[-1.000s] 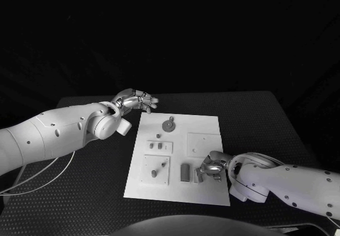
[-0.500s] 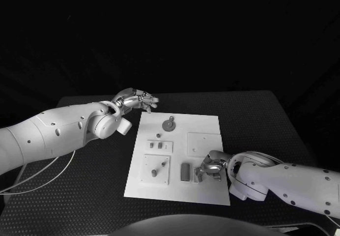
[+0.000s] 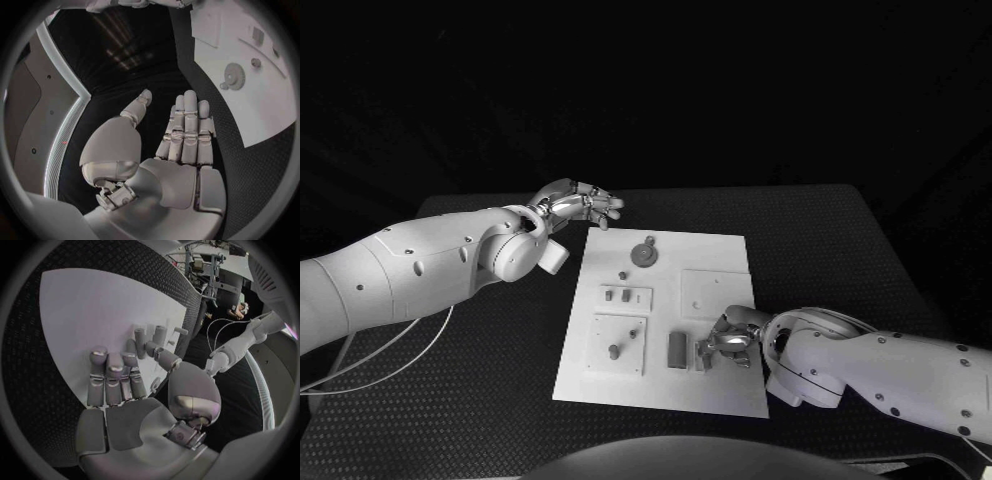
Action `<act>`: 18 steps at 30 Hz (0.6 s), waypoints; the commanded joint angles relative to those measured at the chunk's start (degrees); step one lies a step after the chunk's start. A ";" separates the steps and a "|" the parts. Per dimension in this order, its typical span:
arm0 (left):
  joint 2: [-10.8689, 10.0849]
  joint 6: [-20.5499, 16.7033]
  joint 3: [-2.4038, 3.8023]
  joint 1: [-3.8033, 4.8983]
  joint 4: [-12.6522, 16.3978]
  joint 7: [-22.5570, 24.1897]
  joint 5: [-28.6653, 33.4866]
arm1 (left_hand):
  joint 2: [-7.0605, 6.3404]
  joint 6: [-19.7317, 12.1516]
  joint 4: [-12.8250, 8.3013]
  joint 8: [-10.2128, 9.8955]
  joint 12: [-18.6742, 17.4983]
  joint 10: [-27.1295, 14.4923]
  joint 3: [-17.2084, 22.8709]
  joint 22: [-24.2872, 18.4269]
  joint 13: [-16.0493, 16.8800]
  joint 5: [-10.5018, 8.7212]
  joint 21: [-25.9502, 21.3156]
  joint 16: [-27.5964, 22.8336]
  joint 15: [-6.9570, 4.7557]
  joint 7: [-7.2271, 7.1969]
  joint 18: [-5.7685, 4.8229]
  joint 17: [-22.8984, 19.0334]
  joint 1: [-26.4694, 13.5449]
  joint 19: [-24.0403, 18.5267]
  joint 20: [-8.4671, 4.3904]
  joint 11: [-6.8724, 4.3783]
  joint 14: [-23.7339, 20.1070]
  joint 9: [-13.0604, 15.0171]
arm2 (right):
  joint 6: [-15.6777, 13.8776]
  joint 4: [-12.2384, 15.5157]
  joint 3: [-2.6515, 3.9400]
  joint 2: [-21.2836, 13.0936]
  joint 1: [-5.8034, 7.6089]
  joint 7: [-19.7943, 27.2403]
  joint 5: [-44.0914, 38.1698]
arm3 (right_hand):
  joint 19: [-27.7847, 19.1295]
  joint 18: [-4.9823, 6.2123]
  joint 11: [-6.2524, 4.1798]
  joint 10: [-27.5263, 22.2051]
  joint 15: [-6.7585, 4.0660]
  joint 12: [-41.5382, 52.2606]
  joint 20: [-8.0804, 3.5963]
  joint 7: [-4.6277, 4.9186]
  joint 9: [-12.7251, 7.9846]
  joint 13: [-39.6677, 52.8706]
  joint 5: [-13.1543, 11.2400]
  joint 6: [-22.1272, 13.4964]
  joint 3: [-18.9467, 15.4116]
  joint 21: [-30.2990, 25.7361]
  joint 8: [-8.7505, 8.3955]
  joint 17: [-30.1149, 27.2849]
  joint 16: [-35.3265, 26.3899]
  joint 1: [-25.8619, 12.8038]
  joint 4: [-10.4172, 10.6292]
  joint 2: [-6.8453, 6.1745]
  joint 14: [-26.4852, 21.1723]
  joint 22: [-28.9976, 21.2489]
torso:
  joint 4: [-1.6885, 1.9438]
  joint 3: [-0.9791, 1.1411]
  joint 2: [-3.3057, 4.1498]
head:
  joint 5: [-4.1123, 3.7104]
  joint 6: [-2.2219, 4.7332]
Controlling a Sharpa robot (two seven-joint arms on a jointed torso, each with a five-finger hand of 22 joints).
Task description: Assemble the parts on the task board
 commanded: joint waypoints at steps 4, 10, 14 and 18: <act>0.04 0.81 0.04 0.04 0.10 0.34 -0.11 | 0.37 -0.21 -0.08 0.21 0.14 -0.16 -0.17 1.09 0.09 -0.10 -0.27 -0.21 0.35 -0.22 -0.62 0.06 0.01 0.28 -0.14 0.04 0.21 -0.03 | 2.17 0.52 -0.19 0.61 -0.36 1.71 0.33 | -0.32 1.19 -0.29 -0.20 -0.15 -0.18 -0.04 0.14 -0.31 0.09 -0.28 0.17 -0.34 -0.36 -0.11 0.10 -0.20 -0.11 -0.06 -0.63 -0.22 0.10 | 0.00 0.00 -0.01 | 0.05 -0.12; 0.03 0.85 0.04 0.04 0.10 0.28 -0.14 | 0.37 -0.21 -0.09 0.22 0.14 -0.17 -0.18 1.09 0.09 -0.10 -0.28 -0.23 0.35 -0.22 -0.62 0.08 0.01 0.28 -0.14 0.04 0.21 -0.03 | 1.97 0.65 -0.18 0.64 -0.36 2.01 0.37 | -0.32 1.19 -0.32 -0.20 -0.18 -0.20 -0.05 0.11 -0.30 0.12 -0.60 0.27 -0.51 -0.36 -0.04 0.14 -0.23 -0.12 -0.03 -0.76 -0.23 0.11 | -0.02 -0.02 0.01 | 0.05 -0.09; 0.01 0.86 0.04 0.04 0.09 0.26 -0.16 | 0.36 -0.22 -0.09 0.22 0.14 -0.17 -0.18 1.09 0.09 -0.10 -0.29 -0.23 0.35 -0.22 -0.62 0.09 0.00 0.28 -0.14 0.05 0.21 -0.03 | 1.94 0.77 -0.18 0.65 -0.36 2.21 0.37 | -0.32 1.19 -0.33 -0.20 -0.19 -0.22 -0.05 0.09 -0.29 0.13 -0.79 0.32 -0.62 -0.36 0.00 0.16 -0.24 -0.15 0.02 -0.83 -0.23 0.12 | -0.02 0.00 -0.01 | 0.18 -0.14; 0.01 0.87 0.04 0.04 0.09 0.26 -0.16 | 0.36 -0.22 -0.08 0.22 0.14 -0.18 -0.19 1.09 0.09 -0.11 -0.30 -0.24 0.35 -0.22 -0.62 0.10 -0.01 0.28 -0.14 0.05 0.21 -0.03 | 1.90 0.79 -0.18 0.68 -0.37 2.38 0.37 | -0.32 1.19 -0.36 -0.21 -0.22 -0.25 -0.05 0.07 -0.31 0.16 -1.29 0.34 -0.81 -0.38 0.04 0.21 -0.27 -0.24 0.18 -1.05 -0.22 0.11 | -0.04 0.00 0.01 | 0.16 -0.23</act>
